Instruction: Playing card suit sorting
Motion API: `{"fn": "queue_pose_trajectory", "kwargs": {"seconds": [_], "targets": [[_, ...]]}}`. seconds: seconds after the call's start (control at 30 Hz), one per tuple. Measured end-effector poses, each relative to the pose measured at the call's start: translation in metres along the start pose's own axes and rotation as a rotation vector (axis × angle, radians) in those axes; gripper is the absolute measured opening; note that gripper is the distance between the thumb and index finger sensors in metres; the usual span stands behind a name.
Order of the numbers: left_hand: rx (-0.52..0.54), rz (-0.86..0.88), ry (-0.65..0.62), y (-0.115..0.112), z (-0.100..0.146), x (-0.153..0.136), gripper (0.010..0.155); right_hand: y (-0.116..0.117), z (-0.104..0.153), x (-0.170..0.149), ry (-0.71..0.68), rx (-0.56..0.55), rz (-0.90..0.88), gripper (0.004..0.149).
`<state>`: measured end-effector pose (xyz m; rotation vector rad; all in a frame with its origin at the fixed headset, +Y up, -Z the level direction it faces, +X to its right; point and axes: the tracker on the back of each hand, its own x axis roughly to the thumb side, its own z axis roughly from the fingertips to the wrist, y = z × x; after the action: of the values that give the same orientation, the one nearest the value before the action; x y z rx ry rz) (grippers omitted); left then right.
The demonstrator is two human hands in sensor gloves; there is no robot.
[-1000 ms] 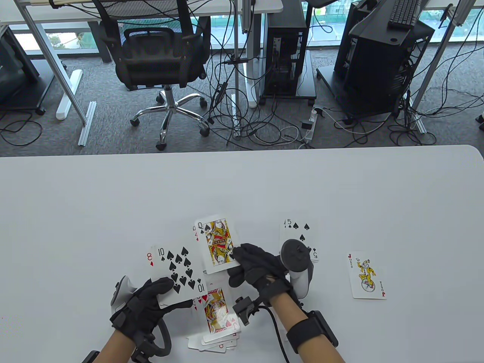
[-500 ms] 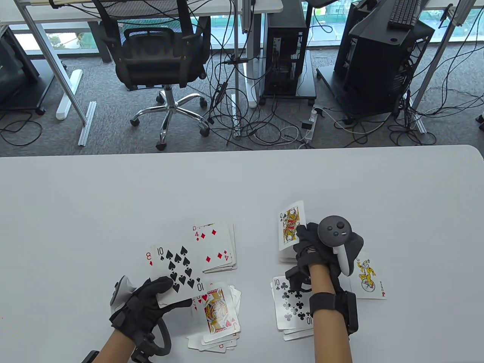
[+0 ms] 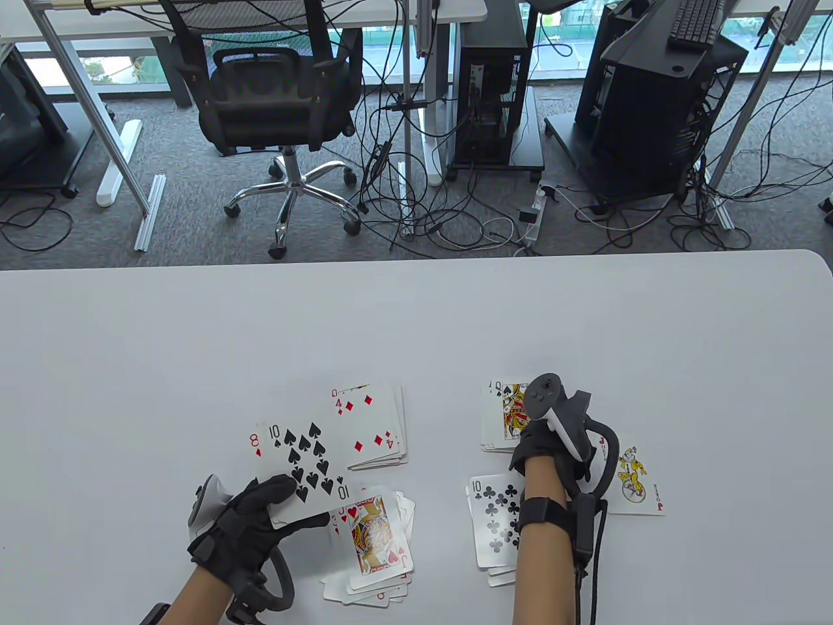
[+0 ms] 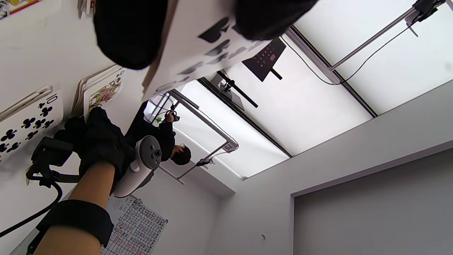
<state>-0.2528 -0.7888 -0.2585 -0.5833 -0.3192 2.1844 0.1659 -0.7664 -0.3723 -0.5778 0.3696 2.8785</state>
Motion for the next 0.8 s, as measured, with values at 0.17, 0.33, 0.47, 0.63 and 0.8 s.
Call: {"fn": "queue_pose_trajectory", "kwargs": {"seconds": [0.17,0.33,0.47,0.63,0.8], "targets": [[0.002,0.001,0.005,0.0,0.0,0.0,0.052,0.002,0.001,0.005,-0.001,-0.027,0.156,0.057],[-0.001,0.002,0.006,-0.001,0.0,0.0,0.052,-0.005,0.008,0.01,-0.046,-0.077,0.187,0.058],[-0.002,0.003,0.011,0.0,0.0,-0.001,0.052,-0.019,0.022,0.023,-0.17,-0.119,0.089,0.057],[-0.004,0.005,0.017,-0.001,0.0,-0.002,0.052,-0.025,0.063,0.059,-0.484,-0.162,-0.145,0.057],[-0.003,0.006,0.02,-0.001,0.0,-0.002,0.052,-0.012,0.114,0.097,-0.781,-0.12,-0.394,0.058]]}}
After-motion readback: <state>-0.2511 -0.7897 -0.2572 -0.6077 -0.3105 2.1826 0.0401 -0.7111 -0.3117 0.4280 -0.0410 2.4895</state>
